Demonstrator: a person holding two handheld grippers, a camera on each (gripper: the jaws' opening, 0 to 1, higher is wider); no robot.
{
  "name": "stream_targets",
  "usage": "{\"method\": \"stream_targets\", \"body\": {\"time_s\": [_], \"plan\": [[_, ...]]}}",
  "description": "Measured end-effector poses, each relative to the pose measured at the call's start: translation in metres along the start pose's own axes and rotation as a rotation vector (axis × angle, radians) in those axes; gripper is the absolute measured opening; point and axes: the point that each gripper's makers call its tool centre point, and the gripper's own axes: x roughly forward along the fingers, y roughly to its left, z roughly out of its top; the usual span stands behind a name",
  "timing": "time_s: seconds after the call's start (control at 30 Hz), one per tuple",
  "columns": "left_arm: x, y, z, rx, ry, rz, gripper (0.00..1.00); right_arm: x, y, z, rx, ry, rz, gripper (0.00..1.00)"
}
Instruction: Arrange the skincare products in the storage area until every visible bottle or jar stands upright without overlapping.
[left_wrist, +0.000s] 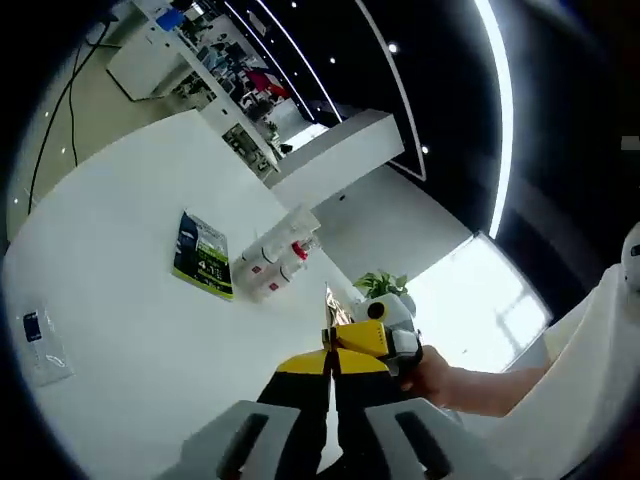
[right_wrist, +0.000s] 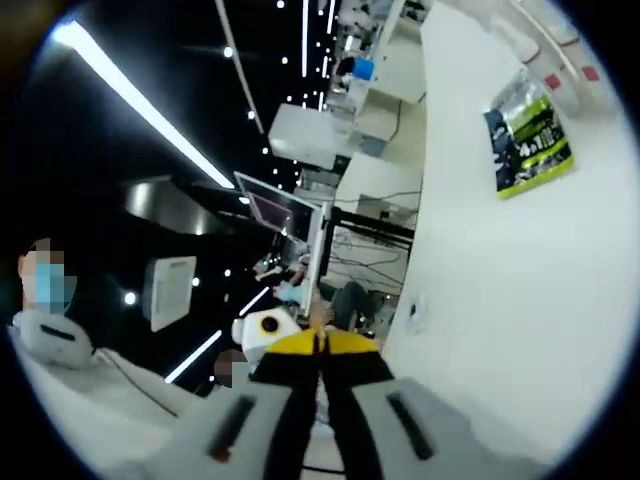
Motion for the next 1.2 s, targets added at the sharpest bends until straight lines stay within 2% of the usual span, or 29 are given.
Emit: {"method": "stream_targets", "body": {"time_s": [0.1,0.2,0.23,0.3,0.33,0.4,0.43,0.47,0.53,0.57,0.6,0.67,0.7,0.73,0.87,0.97,1.07,1.2], "plan": [[-0.002,0.001,0.003,-0.040,-0.036,-0.005,0.00,-0.001,-0.004,0.008,-0.041,-0.040,-0.026,0.06],[-0.002,0.002,0.004,-0.082,-0.055,-0.018,0.00,-0.007,-0.001,0.025,-0.029,-0.120,-0.008,0.05],[-0.001,0.000,0.004,-0.111,-0.061,-0.029,0.00,-0.009,0.002,0.027,-0.035,-0.123,0.007,0.02],[0.001,-0.003,0.002,-0.124,-0.059,-0.043,0.00,-0.009,0.007,0.027,-0.036,-0.111,0.031,0.01],[0.001,-0.004,0.003,-0.119,-0.066,-0.045,0.00,-0.009,0.007,0.028,-0.077,-0.114,0.024,0.00],[0.002,-0.007,0.003,-0.080,-0.063,-0.061,0.01,-0.009,0.007,0.028,-0.062,-0.111,0.032,0.00],[0.001,-0.006,0.002,-0.027,-0.057,-0.046,0.04,-0.009,0.008,0.027,-0.050,-0.109,0.038,0.00],[0.002,-0.005,0.002,-0.007,-0.056,-0.032,0.06,-0.009,0.009,0.024,-0.044,-0.095,0.048,0.00],[0.005,-0.008,-0.001,-0.031,-0.037,-0.047,0.19,-0.006,0.013,0.013,-0.067,-0.043,0.062,0.00],[0.006,-0.011,-0.003,-0.037,-0.030,-0.058,0.21,-0.005,0.014,0.010,-0.069,-0.032,0.061,0.00],[0.007,-0.014,-0.005,-0.038,-0.017,-0.079,0.19,-0.002,0.014,0.005,-0.083,-0.013,0.057,0.00],[0.008,-0.019,-0.007,-0.036,-0.007,-0.107,0.09,0.001,0.014,0.000,-0.090,0.005,0.054,0.00],[0.007,-0.019,-0.006,-0.038,-0.009,-0.102,0.06,0.001,0.014,-0.001,-0.094,0.007,0.053,0.00],[0.006,-0.017,-0.002,-0.093,-0.048,-0.104,0.02,0.001,0.015,0.002,-0.096,-0.006,0.055,0.00],[0.002,-0.013,0.003,-0.125,-0.107,-0.099,0.00,0.003,0.011,0.006,-0.107,-0.026,0.029,0.07],[-0.003,-0.012,0.015,-0.186,-0.182,-0.116,0.00,0.001,0.010,0.004,-0.080,-0.020,0.037,0.07],[-0.004,-0.008,0.017,-0.213,-0.190,-0.116,0.00,0.000,0.014,-0.002,-0.109,-0.004,0.049,0.02],[-0.002,-0.012,0.018,-0.233,-0.210,-0.136,0.00,0.000,0.014,-0.001,-0.102,-0.012,0.052,0.01]]}}
